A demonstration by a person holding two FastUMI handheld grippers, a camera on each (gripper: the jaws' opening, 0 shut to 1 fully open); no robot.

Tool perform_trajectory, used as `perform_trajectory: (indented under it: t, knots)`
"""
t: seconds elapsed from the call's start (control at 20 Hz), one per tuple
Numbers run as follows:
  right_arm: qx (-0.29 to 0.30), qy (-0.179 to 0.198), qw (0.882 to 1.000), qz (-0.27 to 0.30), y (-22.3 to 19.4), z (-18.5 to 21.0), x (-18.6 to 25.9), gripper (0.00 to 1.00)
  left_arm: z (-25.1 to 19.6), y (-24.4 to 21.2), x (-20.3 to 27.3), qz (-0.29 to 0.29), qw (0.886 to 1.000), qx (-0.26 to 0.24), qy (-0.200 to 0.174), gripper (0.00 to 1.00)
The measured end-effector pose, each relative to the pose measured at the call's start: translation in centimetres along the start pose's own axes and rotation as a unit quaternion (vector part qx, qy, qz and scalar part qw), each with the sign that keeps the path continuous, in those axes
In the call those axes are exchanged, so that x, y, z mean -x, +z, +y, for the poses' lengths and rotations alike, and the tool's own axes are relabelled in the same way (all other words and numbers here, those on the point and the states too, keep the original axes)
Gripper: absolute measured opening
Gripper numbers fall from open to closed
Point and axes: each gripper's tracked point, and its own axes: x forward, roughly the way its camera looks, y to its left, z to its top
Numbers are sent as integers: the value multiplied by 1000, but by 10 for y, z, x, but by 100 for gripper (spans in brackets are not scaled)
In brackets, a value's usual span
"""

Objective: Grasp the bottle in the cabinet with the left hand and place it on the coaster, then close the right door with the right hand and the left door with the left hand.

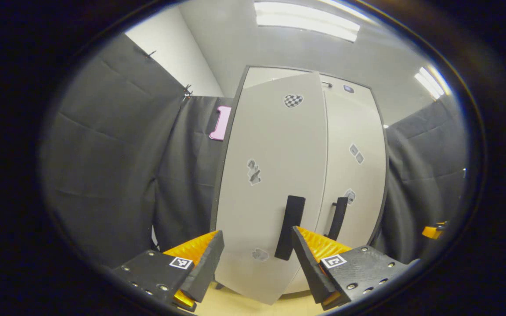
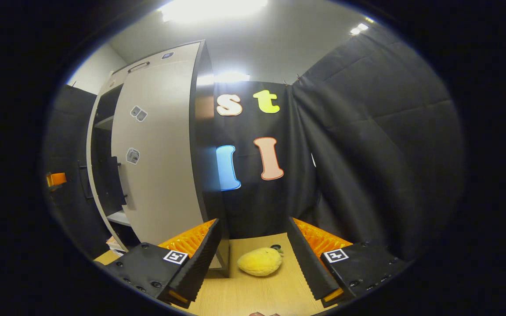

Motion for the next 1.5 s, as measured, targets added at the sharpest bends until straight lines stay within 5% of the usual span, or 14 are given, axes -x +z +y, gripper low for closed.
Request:
perform_trajectory:
  t: [0.4,0.6,0.65,0.7,0.8,1.1,1.5]
  knots:
    - [12,56,998,-7,9,49,-14,96,10,9,37,7,997,-76,14,96]
    - [15,83,996,-5,12,78,-12,96,22,13,44,0,996,-86,20,84]
    - [21,83,996,-9,14,82,-9,96,25,12,44,3,996,-88,20,83]
    - [27,82,996,-11,16,86,-7,96,28,12,44,4,996,-89,18,96]
    - [30,76,997,-8,17,92,-4,96,28,14,43,2,997,-74,7,90]
    - [18,66,998,3,17,115,8,96,53,14,54,-14,1000,-14,-1,90]
    - [43,53,998,-3,-3,128,37,96,72,-7,69,-8,1000,-24,-13,96]
